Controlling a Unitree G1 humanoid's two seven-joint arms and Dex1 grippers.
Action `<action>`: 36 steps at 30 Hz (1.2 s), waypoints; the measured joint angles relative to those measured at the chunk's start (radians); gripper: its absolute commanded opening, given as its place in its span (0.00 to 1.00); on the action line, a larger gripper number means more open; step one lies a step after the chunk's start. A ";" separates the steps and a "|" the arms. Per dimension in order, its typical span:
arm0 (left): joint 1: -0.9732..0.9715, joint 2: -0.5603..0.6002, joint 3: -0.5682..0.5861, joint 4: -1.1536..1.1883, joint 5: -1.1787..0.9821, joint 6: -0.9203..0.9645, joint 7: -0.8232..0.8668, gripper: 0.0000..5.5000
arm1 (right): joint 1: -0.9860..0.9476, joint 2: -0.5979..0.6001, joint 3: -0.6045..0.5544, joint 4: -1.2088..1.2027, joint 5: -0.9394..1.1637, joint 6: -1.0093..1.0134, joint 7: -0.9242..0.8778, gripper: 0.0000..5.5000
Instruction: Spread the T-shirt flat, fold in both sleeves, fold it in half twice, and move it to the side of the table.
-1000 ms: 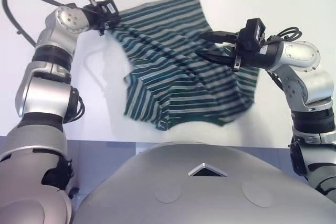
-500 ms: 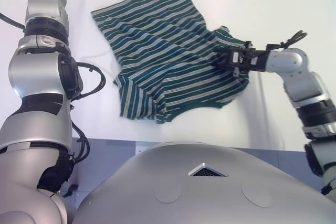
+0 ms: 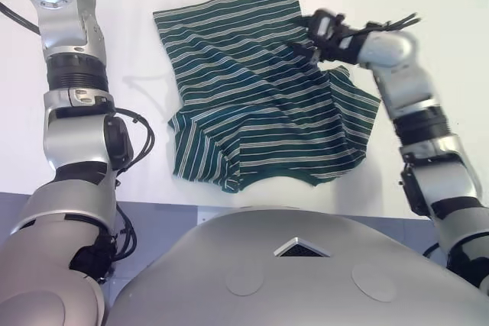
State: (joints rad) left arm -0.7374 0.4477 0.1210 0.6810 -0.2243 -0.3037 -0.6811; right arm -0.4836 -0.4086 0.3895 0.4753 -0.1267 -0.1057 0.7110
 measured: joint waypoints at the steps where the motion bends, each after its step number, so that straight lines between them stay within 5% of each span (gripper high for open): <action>1: 0.010 -0.006 0.000 -0.017 -0.001 0.013 -0.002 0.42 | -0.018 0.007 0.019 0.070 -0.046 -0.036 -0.037 0.35; 7: 0.095 -0.056 -0.018 -0.067 -0.001 0.036 -0.004 0.42 | -0.224 0.014 0.119 0.461 -0.241 -0.216 -0.270 0.35; 13: 0.121 -0.056 -0.024 -0.100 0.002 0.038 0.005 0.42 | -0.253 -0.047 0.022 0.624 -0.203 -0.223 -0.284 0.35; 22: 0.550 0.074 -0.304 -0.719 -0.101 0.235 -0.409 0.42 | -0.151 -0.050 -0.167 0.407 0.030 -0.103 -0.042 0.35; 29: 0.639 0.239 -0.483 -0.583 0.240 -0.018 -0.413 0.42 | -0.148 -0.084 -0.238 0.266 0.083 -0.019 0.033 0.35; 36: 0.787 0.354 -0.427 -0.669 0.120 -0.004 -0.424 0.42 | -0.151 -0.163 -0.293 0.250 0.089 0.003 0.081 0.35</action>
State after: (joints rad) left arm 0.0492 0.8016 -0.3058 0.0116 -0.1044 -0.3079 -1.1049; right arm -0.6343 -0.5719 0.0966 0.7256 -0.0372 -0.1028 0.7916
